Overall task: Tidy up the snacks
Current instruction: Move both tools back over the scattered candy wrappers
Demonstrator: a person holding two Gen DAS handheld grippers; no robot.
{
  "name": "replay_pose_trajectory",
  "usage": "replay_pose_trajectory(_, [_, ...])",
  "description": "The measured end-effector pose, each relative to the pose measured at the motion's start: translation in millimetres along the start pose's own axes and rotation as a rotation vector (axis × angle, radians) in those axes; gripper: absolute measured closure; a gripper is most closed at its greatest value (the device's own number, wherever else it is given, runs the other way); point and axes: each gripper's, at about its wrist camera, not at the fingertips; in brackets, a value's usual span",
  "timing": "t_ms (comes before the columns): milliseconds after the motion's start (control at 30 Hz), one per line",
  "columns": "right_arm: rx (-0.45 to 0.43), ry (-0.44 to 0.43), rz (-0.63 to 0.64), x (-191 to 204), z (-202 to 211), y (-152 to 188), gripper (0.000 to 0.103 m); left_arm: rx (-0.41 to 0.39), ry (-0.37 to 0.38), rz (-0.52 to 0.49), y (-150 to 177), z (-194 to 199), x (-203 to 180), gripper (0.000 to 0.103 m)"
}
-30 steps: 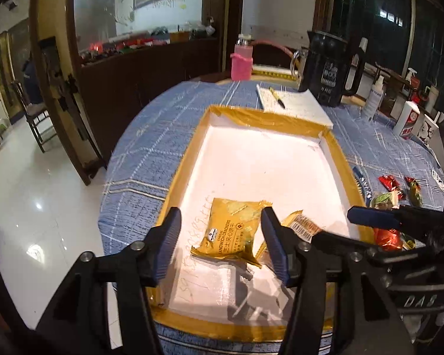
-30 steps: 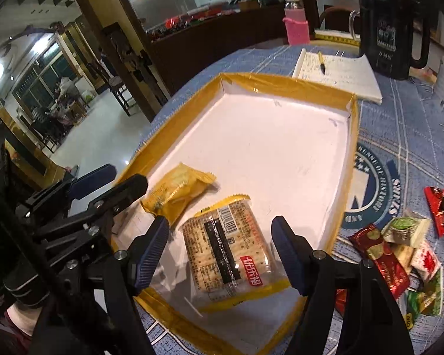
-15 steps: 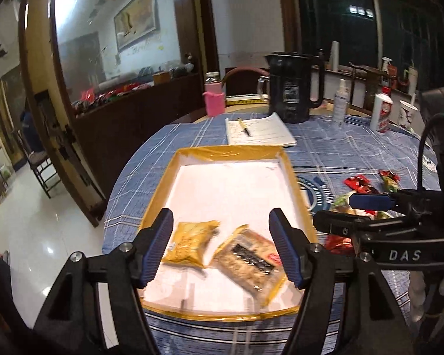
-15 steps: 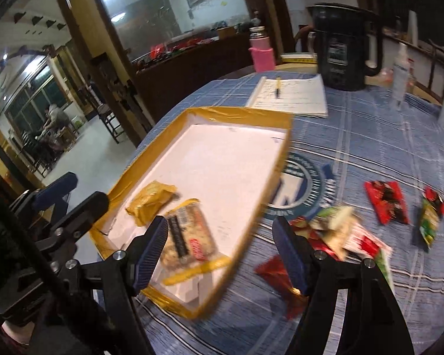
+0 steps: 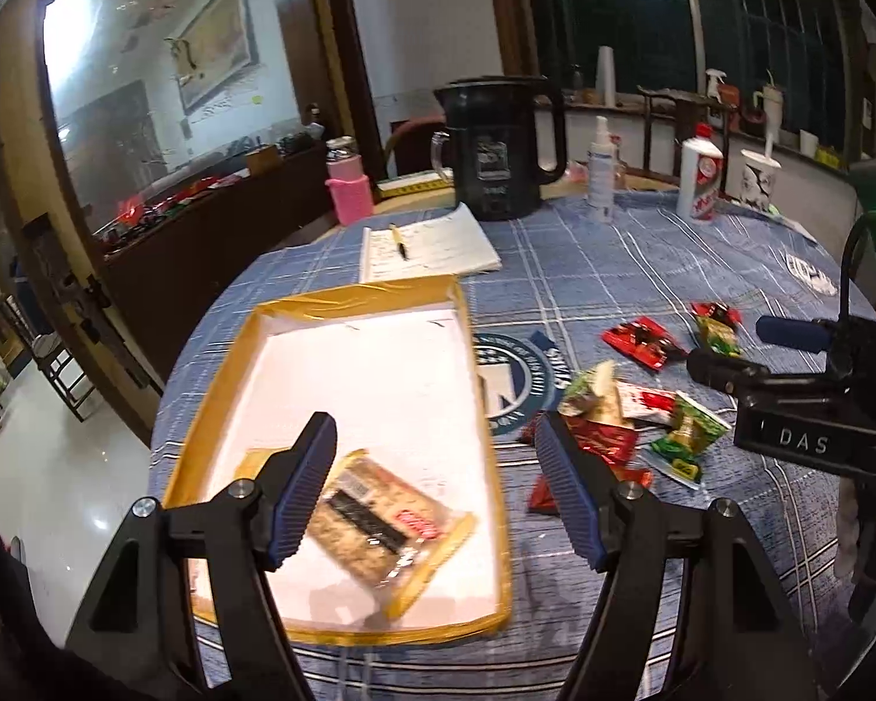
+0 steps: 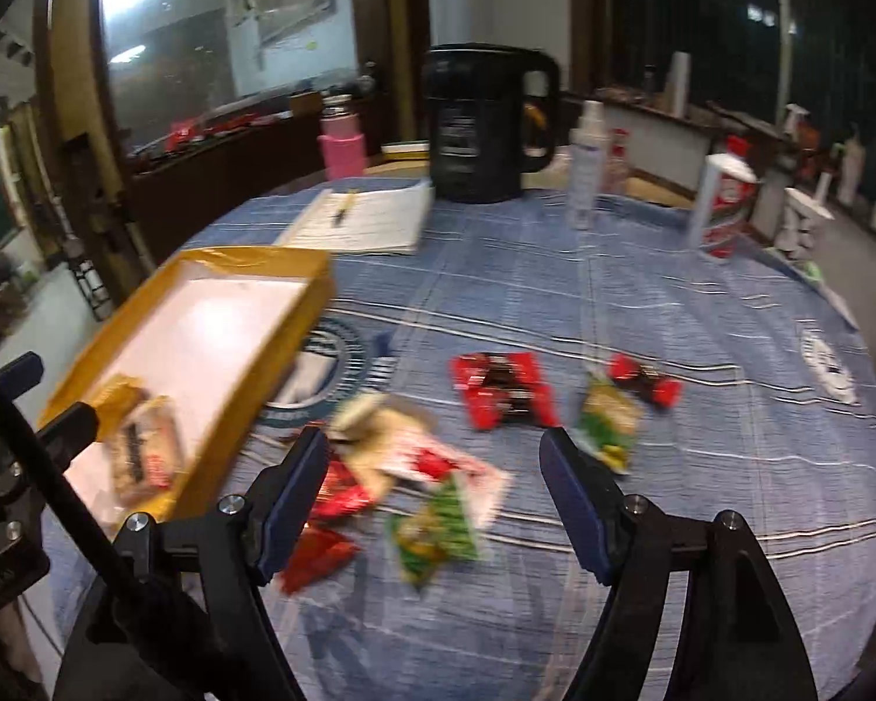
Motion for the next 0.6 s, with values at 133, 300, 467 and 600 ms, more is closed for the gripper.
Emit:
replay_pose_trajectory(133, [-0.013, 0.073, 0.005, -18.8, 3.3, 2.1, 0.028, 0.014, 0.009, -0.021, -3.8, -3.9, -18.1, 0.032])
replay_pose_trajectory(300, [-0.039, 0.129, 0.020, -35.6, 9.3, 3.9, 0.028, 0.035, 0.018, -0.035, -7.5, -11.8, -34.7, 0.031])
replay_pose_trajectory(467, [-0.038, 0.139, 0.013, -50.1, 7.5, 6.2, 0.027, 0.062, 0.028, -0.044, -9.5, -21.4, -47.1, 0.030])
replay_pose_trajectory(600, [-0.009, 0.112, -0.009, -63.9, 1.7, 8.6, 0.027, 0.092, 0.040, -0.049, -7.6, -32.6, -53.2, 0.030])
Point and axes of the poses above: each gripper's, at about its wrist camera, not at the fingertips, and z roughly against the way its jaws point, x to its left, y to its underside, and after that the axes turned 6 degrees about -y, right-handed
